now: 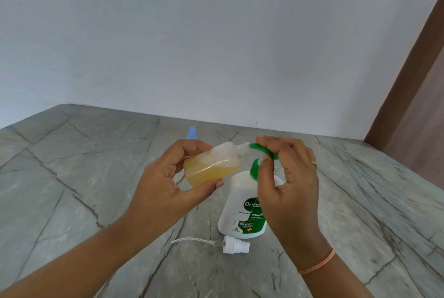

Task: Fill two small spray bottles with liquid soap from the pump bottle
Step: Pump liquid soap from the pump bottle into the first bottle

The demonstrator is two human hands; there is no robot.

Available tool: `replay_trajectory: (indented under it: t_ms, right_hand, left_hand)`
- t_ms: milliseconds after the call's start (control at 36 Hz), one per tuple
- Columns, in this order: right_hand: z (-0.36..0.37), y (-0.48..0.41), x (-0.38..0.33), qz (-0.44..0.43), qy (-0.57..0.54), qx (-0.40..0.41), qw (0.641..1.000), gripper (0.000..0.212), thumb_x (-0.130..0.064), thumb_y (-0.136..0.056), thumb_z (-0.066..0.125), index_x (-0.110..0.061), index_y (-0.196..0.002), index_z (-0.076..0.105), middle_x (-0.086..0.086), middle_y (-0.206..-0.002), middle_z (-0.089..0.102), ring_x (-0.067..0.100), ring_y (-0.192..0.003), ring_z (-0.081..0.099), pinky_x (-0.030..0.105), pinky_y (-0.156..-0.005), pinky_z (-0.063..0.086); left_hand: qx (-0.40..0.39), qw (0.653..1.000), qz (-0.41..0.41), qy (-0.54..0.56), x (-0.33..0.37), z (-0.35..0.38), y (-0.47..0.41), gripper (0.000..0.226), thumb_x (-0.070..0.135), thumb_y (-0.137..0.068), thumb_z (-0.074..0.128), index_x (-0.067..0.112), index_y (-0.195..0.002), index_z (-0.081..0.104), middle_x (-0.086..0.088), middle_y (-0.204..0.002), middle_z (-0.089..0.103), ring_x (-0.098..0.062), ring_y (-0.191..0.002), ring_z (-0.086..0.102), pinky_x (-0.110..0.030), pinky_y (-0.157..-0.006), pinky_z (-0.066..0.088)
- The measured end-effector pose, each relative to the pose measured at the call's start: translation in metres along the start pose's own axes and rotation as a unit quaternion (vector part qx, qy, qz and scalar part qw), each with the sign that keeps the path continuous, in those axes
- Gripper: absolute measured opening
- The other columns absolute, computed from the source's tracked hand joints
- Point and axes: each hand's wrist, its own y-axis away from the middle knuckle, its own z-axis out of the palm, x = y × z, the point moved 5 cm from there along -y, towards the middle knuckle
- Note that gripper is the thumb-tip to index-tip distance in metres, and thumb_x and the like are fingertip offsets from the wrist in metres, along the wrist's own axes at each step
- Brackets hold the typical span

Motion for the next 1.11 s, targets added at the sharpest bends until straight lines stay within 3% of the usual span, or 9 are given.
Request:
replay_trajectory:
  t_ms: [1111]
  right_hand:
    - [0.005, 0.003, 0.001, -0.008, -0.008, 0.011, 1.000, 0.026, -0.013, -0.083, 0.044, -0.019, -0.102, 0.061, -0.015, -0.098, 0.051, 0.010, -0.090, 0.047, 0.047, -0.070, 0.048]
  left_hand:
    - [0.002, 1.000, -0.021, 0.000, -0.003, 0.000, 0.001, 0.044, 0.046, -0.059, 0.073, 0.043, -0.100, 0.055, 0.024, -0.100, 0.062, -0.004, -0.089, 0.063, -0.011, -0.069, 0.050]
